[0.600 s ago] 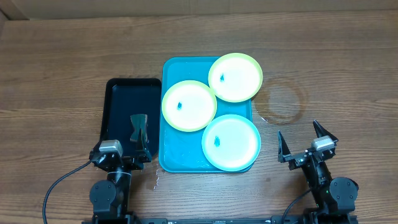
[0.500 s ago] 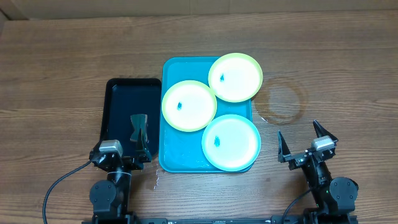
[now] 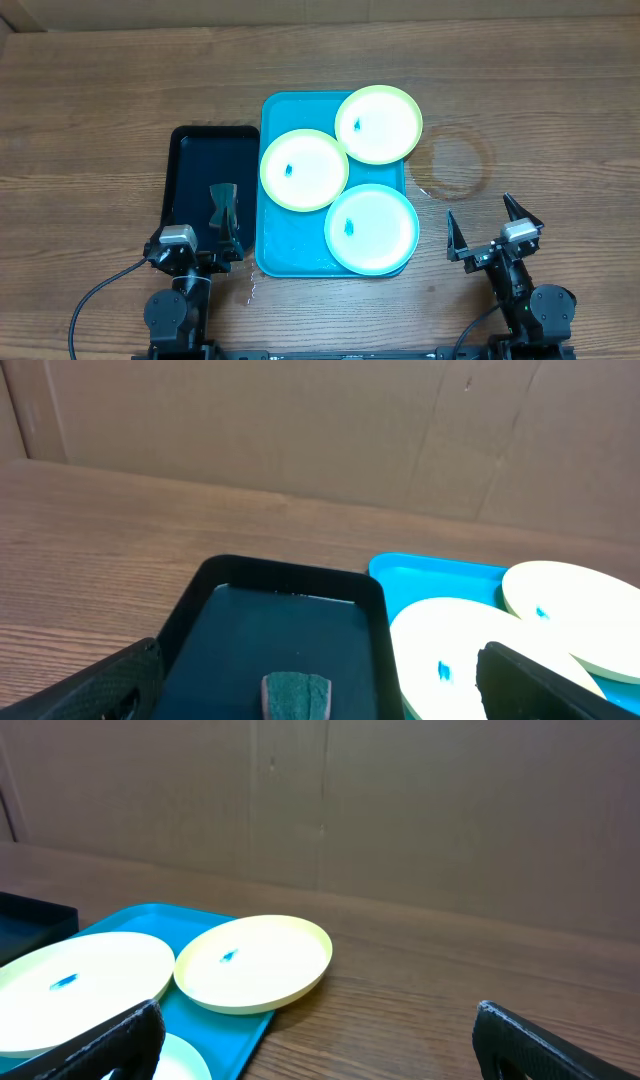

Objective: Clean dirty plates on tray and stack at the side

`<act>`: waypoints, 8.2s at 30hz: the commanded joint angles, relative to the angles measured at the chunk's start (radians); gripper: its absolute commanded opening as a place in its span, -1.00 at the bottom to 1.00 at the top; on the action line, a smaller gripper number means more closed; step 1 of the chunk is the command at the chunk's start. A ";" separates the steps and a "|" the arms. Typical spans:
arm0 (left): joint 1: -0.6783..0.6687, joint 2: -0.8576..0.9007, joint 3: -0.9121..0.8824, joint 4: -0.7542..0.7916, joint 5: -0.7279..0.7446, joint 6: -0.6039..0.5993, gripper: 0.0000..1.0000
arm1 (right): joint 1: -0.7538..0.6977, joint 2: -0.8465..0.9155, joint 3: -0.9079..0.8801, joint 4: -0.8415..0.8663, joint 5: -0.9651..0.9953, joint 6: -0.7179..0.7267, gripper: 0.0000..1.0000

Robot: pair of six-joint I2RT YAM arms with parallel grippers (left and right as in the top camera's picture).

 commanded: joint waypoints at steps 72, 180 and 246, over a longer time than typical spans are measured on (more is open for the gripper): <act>-0.001 -0.009 -0.003 0.000 0.014 0.014 0.99 | -0.001 -0.008 -0.011 0.006 0.007 0.003 0.99; -0.001 -0.009 -0.003 0.000 0.016 0.014 0.99 | -0.001 -0.008 -0.011 0.009 0.002 0.003 1.00; -0.001 1.347 1.688 -1.492 0.396 0.132 -0.92 | 0.028 1.374 1.297 -0.935 -0.753 0.196 -0.58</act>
